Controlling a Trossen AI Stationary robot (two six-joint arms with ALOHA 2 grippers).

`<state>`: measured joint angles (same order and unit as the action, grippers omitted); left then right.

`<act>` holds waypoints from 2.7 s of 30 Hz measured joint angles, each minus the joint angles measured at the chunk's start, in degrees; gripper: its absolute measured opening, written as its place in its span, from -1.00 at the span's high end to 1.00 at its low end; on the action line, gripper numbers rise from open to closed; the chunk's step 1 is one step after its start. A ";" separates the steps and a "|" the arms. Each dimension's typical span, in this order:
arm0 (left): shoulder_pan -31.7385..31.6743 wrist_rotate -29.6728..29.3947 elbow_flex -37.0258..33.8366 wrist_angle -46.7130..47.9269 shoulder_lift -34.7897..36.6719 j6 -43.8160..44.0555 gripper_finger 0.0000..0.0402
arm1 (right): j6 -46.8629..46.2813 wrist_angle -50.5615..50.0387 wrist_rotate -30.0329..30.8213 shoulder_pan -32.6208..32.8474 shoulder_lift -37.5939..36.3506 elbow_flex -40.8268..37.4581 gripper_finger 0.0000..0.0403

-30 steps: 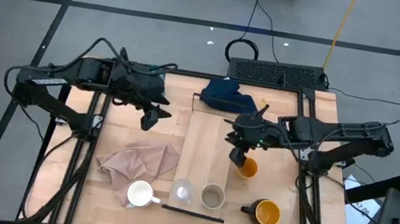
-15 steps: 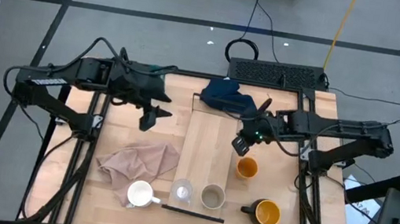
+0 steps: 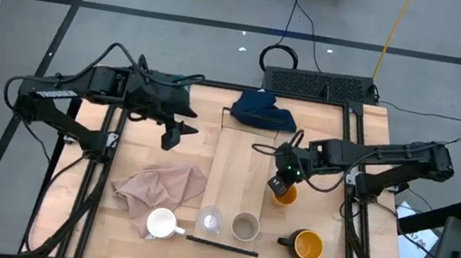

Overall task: Stack small to large cups/mugs on shelf
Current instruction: Put the yellow cup on the shelf aligned with the white cup

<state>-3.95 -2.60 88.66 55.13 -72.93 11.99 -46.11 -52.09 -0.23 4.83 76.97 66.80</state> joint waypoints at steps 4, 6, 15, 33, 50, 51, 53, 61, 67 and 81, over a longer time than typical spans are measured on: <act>0.00 0.01 0.00 0.00 0.00 0.17 -0.11 | -0.38 0.28 -0.07 0.54 0.00 -0.36 0.70; 0.00 0.01 0.00 0.00 0.00 0.19 -0.11 | -0.36 0.43 -0.05 0.53 0.00 -0.36 0.70; 0.00 0.03 0.00 0.04 -0.02 0.21 -0.11 | 6.07 1.57 -0.09 0.91 0.00 -0.38 0.70; 0.00 0.08 0.00 0.09 -0.02 0.28 -0.11 | 12.92 -7.01 0.37 0.08 -0.37 -0.38 0.70; 0.00 0.10 0.00 0.07 -0.02 1.24 -0.11 | 22.64 -6.98 -0.46 0.10 -0.37 -0.38 0.15; 0.00 0.10 0.00 0.07 -0.02 1.25 -0.11 | 22.78 -6.98 -0.46 0.10 -0.37 -0.38 0.13; 0.00 0.10 0.00 0.07 -0.02 1.58 -0.11 | 22.83 -7.09 -0.46 0.10 -0.37 -0.38 0.12; 0.00 0.08 0.00 0.04 -0.02 1.85 -0.11 | 21.87 -8.08 -2.58 -0.30 -0.37 -2.59 0.18; 0.00 0.08 0.00 0.02 -0.02 2.03 -0.11 | 19.89 -7.33 -3.26 -0.30 -0.37 -5.30 0.16; 0.37 0.23 0.00 -1.86 -0.02 1.98 -0.11 | 17.84 -1.92 -4.59 -0.27 -0.37 -8.49 0.23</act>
<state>-3.57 -2.37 88.66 53.28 -72.95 13.98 -28.27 -54.01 -4.82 4.56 76.60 58.30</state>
